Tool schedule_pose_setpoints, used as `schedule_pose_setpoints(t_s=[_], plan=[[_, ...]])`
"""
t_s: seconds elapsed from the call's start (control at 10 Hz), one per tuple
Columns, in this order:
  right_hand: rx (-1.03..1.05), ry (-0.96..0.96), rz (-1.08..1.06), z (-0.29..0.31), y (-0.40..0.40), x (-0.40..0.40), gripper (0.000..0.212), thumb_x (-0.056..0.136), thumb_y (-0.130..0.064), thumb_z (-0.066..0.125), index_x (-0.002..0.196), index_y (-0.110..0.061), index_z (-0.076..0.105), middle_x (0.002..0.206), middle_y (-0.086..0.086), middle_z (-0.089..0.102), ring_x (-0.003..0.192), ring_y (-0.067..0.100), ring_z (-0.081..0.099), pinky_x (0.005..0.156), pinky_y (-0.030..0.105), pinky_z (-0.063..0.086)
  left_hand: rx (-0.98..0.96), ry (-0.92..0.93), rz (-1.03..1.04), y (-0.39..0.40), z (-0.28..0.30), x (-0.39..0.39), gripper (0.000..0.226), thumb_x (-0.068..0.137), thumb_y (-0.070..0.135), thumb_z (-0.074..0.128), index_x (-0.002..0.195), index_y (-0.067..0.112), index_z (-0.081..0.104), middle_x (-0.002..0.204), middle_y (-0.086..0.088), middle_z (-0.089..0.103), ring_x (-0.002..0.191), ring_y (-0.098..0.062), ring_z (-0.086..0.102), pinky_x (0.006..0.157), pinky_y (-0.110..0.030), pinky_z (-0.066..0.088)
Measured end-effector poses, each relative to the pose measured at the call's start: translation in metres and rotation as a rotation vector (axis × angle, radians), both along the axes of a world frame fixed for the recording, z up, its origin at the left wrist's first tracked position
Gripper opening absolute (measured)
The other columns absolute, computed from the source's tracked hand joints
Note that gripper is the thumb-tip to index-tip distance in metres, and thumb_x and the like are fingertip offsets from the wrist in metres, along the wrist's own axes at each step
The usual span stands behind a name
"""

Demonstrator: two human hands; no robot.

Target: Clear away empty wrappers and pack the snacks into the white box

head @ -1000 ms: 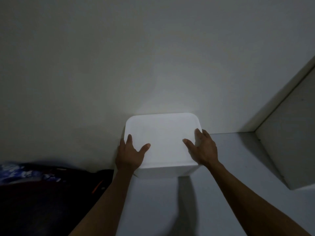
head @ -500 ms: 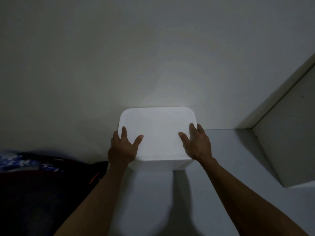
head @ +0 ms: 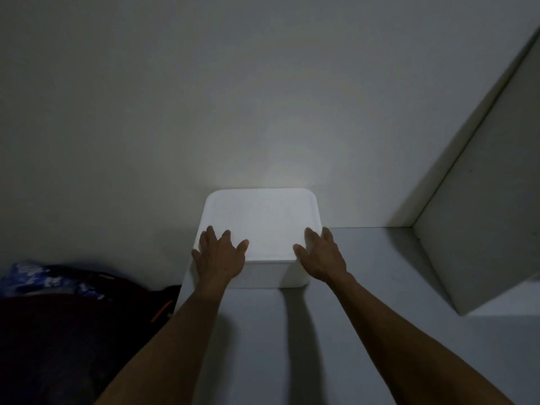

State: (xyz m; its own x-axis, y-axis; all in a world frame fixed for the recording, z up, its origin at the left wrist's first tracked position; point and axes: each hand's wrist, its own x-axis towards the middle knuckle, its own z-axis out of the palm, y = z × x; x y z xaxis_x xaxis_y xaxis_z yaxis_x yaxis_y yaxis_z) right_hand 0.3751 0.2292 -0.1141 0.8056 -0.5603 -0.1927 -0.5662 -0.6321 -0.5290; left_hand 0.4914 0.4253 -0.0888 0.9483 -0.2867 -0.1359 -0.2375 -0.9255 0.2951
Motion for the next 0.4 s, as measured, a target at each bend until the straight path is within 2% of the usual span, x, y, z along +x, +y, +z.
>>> schedule_pose_setpoints(t_s=[0.1, 0.3, 0.4], plan=[[0.004, -0.004, 0.013, 0.009, 0.011, -0.026, 0.061, 0.097, -0.053, 0.043, 0.148, -0.021, 0.035, 0.160, 0.017, 0.016, 0.139, 0.037, 0.034, 0.108, 0.046, 0.037, -0.050, -0.003, -0.005, 0.007, 0.010, -0.030, 0.065, 0.095, 0.060, 0.035, 0.149, 0.023, 0.033, 0.162, -0.011, 0.007, 0.149, -0.027, 0.003, 0.116, -0.055, 0.011], [0.040, -0.058, 0.041, 0.010, 0.048, -0.104, 0.062, 0.097, -0.048, 0.048, 0.152, -0.022, 0.033, 0.162, 0.010, 0.019, 0.145, 0.029, 0.029, 0.113, 0.041, 0.031, -0.204, -0.001, -0.008, 0.026, 0.020, -0.111, 0.064, 0.095, 0.058, 0.041, 0.147, 0.020, 0.037, 0.160, -0.010, 0.016, 0.147, -0.029, 0.015, 0.116, -0.051, 0.019], [0.095, -0.109, 0.039, -0.009, 0.075, -0.166, 0.058, 0.097, -0.045, 0.050, 0.148, -0.021, 0.039, 0.156, 0.008, 0.031, 0.140, 0.024, 0.036, 0.112, 0.035, 0.032, -0.257, 0.000, -0.022, 0.038, 0.008, -0.160, 0.062, 0.095, 0.057, 0.041, 0.145, 0.020, 0.041, 0.158, -0.010, 0.024, 0.146, -0.028, 0.020, 0.116, -0.050, 0.022]])
